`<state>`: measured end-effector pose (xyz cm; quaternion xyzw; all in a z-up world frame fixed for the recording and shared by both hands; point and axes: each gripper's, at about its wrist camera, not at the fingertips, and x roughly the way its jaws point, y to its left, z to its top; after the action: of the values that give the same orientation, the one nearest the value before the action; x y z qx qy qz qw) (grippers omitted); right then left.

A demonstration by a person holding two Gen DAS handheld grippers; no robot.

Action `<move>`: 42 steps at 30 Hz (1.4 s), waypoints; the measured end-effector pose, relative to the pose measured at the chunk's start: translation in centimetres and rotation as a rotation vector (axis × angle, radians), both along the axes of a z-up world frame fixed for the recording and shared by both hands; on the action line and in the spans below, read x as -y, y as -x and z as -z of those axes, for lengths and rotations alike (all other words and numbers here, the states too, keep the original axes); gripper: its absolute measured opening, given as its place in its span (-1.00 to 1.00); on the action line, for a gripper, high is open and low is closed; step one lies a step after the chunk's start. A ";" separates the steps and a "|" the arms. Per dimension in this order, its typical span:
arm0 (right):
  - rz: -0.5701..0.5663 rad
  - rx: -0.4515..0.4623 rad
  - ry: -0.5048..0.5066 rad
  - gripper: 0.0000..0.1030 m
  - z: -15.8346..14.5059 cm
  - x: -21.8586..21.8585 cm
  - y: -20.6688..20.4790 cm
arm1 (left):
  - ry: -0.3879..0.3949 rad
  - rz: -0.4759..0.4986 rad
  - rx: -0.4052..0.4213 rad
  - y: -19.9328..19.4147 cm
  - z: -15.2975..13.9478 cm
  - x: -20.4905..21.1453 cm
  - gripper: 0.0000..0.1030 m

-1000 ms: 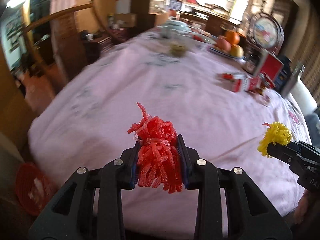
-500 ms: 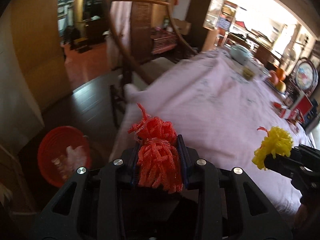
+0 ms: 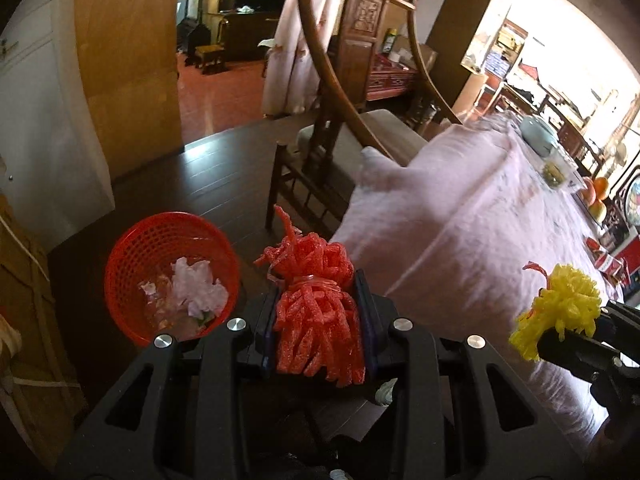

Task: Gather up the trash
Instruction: 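Carry the red and yellow tassels to the red basket with both tools, then lower the tassels into the basket and open both tools to release them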

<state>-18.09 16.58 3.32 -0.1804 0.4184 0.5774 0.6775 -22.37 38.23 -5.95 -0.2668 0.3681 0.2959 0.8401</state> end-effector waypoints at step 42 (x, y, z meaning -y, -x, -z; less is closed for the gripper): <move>-0.165 -0.110 0.131 -0.41 6.8 -12.0 2.3 | 0.092 -0.415 -0.141 13.9 6.7 -12.6 -0.35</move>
<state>-20.41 28.59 -3.48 -0.2261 0.4754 0.6117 0.5905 -36.23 50.86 -12.69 -0.3535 0.3760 0.4634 0.7203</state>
